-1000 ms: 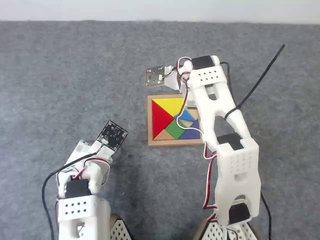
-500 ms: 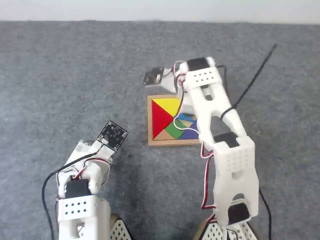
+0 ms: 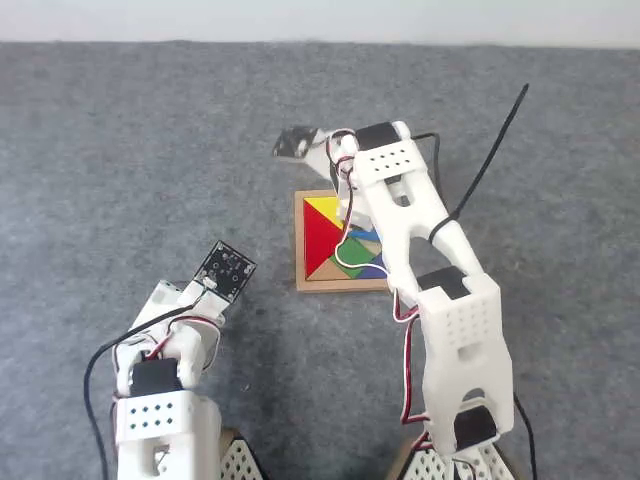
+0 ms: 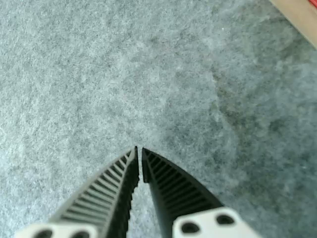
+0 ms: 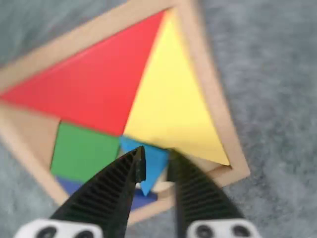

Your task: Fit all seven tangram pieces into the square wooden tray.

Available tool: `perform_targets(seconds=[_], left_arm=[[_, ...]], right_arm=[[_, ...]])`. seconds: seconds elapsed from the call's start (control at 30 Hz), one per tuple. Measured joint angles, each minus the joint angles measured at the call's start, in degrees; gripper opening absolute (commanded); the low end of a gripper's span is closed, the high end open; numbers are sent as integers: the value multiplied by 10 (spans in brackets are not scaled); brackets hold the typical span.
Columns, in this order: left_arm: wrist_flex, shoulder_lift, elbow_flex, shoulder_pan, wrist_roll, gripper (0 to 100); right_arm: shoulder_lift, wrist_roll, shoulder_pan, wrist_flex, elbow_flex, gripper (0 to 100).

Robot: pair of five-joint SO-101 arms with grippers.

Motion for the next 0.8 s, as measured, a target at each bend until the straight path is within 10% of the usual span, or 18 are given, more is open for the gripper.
perform_targets(seconds=[0.3,0.8], left_arm=[[0,0,0,0,0,12],[0,0,0,0,0,12]], right_arm=[[0,-193,-1,-55,0,6],[23,-74,-17,39,0,6]])
